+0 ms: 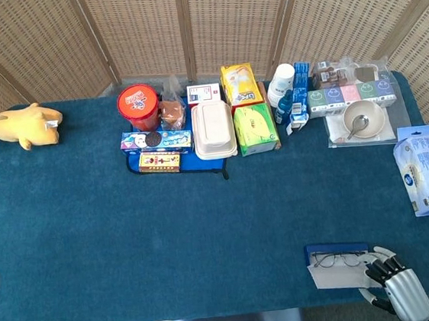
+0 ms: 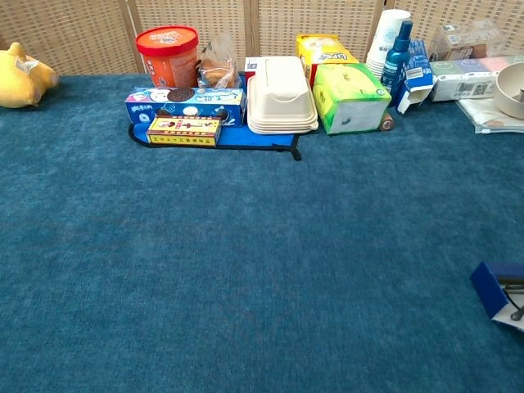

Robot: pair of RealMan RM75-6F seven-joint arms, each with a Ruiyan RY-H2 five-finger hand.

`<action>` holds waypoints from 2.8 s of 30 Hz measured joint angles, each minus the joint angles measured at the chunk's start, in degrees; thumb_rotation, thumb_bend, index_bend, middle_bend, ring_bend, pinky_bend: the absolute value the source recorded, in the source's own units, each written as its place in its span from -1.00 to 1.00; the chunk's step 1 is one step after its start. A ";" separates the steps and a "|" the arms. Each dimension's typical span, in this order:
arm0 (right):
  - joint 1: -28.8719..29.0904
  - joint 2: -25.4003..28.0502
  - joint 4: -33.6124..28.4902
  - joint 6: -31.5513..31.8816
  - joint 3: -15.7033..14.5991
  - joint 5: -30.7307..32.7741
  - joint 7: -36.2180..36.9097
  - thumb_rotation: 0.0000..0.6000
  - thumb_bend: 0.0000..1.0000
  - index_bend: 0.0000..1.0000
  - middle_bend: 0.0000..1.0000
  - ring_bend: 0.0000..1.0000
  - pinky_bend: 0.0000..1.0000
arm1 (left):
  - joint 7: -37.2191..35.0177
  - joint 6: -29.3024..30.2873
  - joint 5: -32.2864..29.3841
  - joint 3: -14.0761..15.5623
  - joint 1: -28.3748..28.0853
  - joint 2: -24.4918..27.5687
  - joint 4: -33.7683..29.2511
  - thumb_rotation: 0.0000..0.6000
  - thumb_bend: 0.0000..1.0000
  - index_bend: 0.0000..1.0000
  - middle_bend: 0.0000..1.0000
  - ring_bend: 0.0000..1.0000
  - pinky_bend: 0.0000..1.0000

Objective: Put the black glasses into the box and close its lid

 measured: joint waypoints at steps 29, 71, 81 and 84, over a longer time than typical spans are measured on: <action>6.26 2.93 -8.23 -5.50 2.01 0.59 -4.57 1.00 -0.40 -0.26 -0.37 -0.43 -0.47 | -1.23 0.47 -0.90 -0.04 0.64 -0.02 1.20 1.00 -0.41 -0.47 -0.32 -0.56 -0.46; 13.37 8.90 -20.78 -15.74 3.93 1.91 -12.89 1.00 -0.40 -0.45 -0.42 -0.57 -0.56 | -2.10 -0.33 -2.28 -0.20 0.92 -0.72 3.16 1.00 -0.41 -0.47 -0.32 -0.56 -0.46; 14.62 14.04 -28.84 -16.52 2.01 -0.52 -14.62 1.00 -0.40 -0.50 -0.49 -0.63 -0.65 | -2.13 -0.35 -2.38 -0.18 1.02 -0.53 3.20 1.00 -0.41 -0.47 -0.32 -0.56 -0.46; 15.19 16.32 -33.31 -17.76 1.12 -1.36 -16.47 1.00 -0.40 -0.56 -0.52 -0.68 -0.69 | -2.16 -0.59 -2.41 -0.16 0.94 -0.59 3.32 1.00 -0.41 -0.47 -0.32 -0.56 -0.46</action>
